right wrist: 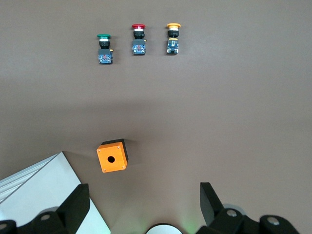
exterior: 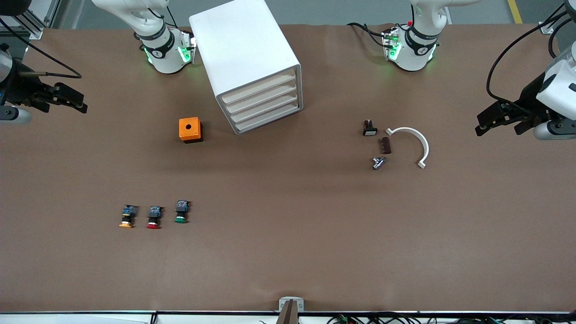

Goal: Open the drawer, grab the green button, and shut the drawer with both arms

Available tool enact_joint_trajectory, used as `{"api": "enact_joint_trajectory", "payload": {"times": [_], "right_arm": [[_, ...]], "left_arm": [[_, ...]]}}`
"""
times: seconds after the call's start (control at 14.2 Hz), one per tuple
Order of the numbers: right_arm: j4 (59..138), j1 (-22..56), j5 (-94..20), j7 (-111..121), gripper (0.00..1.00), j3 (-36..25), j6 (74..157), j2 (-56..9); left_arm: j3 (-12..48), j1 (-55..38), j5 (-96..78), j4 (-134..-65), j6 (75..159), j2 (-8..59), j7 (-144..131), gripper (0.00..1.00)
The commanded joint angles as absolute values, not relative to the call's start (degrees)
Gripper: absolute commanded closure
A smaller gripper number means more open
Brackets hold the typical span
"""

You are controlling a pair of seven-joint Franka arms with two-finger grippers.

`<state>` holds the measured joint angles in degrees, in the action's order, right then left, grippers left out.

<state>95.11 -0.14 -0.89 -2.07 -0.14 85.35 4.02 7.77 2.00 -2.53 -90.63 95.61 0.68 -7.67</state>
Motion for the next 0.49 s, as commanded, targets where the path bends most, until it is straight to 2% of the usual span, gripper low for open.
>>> {"api": "enact_joint_trajectory", "payload": {"times": [0.0,0.42], "right_arm": [[96.5,0.0,-1.05,-2.02,0.0,-0.26,86.04,5.54],[96.42,-0.18,-1.05,-2.02,0.0,-0.35,86.75,5.45]], "left_arm": [[7.73,1.23,-0.97,-90.18,95.36,0.35,-6.94,0.01],[4.48,-0.27,-1.05,-88.51,95.36,0.35,-6.86,0.01]]}}
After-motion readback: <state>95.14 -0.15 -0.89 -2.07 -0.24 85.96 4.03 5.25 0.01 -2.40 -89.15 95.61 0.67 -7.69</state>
